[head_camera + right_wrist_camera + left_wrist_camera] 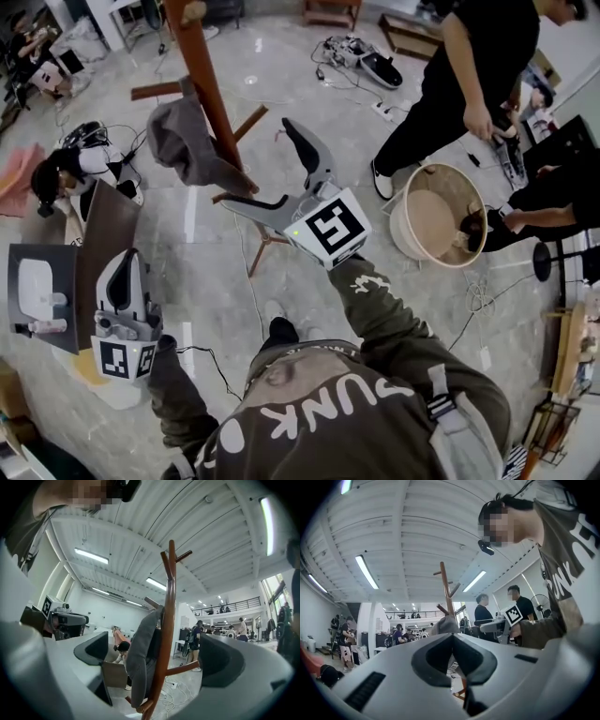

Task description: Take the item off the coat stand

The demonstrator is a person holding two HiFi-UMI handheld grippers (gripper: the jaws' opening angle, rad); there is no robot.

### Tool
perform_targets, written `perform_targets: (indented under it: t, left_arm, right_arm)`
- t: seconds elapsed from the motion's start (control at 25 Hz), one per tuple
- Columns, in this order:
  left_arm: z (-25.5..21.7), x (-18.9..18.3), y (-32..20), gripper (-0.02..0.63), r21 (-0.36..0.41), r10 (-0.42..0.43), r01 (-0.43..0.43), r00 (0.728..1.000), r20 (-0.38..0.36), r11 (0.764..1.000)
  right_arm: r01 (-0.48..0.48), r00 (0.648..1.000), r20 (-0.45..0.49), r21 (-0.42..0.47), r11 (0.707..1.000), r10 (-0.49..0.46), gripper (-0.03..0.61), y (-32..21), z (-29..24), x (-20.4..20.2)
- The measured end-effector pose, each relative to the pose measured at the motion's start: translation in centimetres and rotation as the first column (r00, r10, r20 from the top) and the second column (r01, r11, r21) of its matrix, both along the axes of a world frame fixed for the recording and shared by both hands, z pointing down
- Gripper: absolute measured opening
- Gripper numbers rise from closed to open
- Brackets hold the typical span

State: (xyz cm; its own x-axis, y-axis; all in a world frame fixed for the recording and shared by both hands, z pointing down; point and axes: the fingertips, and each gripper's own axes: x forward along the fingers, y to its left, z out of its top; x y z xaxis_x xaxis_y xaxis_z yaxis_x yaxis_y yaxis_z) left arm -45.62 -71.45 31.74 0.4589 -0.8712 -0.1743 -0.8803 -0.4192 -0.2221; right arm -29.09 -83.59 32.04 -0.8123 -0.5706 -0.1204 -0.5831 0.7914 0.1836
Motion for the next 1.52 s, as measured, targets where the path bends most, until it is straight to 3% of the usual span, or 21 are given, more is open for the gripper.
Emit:
perform_targets:
  t: [0.32, 0.6, 1.08, 1.28, 1.52]
  left_arm:
    - [0.6, -2.7, -2.0, 0.005, -0.015, -0.019, 0.019, 1.000, -0.018, 1.000]
    - [1.4, -4.1, -2.5, 0.005, -0.026, -0.025, 0.024, 0.999, -0.025, 0.999]
    - [1.9, -4.7, -2.3, 0.005, -0.028, -0.029, 0.028, 0.999, -0.036, 0.999]
    - [1.9, -5.2, -2.1, 0.005, -0.028, -0.035, 0.034, 0.999, -0.038, 0.999]
    - [1.9, -5.2, -2.1, 0.005, -0.028, -0.036, 0.035, 0.999, -0.038, 0.999]
  right_arm:
    - [0.082, 0.997, 0.010, -0.020, 0.996, -0.082, 0.533, -1.2, -1.1, -4.8]
    - [0.083, 0.996, -0.024, -0.064, 0.995, -0.084, 0.458, -1.9, 0.2, -7.0]
    - [-0.010, 0.995, -0.104, -0.078, 0.997, 0.002, 0.223, -4.0, 1.2, -8.2]
    - [-0.082, 0.989, -0.130, -0.058, 0.995, 0.074, 0.039, -5.1, 1.2, -7.7]
    - [-0.077, 0.991, -0.118, -0.060, 0.995, 0.069, 0.025, -5.0, 1.0, -7.7]
